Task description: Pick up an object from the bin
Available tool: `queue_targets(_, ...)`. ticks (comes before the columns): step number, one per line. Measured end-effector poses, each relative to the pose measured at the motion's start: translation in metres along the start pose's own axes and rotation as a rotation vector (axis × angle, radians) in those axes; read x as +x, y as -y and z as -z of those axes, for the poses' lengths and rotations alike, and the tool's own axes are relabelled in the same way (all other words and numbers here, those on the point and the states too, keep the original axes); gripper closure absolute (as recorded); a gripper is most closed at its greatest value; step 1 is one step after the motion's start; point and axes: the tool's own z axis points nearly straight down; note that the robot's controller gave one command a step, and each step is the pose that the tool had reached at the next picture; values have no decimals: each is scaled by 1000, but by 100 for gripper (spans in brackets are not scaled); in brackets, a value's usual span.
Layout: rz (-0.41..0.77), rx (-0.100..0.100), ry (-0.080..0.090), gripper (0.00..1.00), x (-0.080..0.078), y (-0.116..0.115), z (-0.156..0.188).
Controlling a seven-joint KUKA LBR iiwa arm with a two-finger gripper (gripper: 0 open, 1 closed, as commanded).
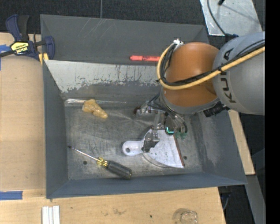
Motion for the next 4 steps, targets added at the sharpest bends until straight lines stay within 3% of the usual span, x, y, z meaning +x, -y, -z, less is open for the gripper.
queue_targets(1,-1,0,7,0,-2,0,3)
queue_targets(2,45,0,15,0,12,21,-43)
queue_targets(3,270,0,28,100,-14,18,-101)
queue_targets(4,270,0,28,100,-14,18,-101)
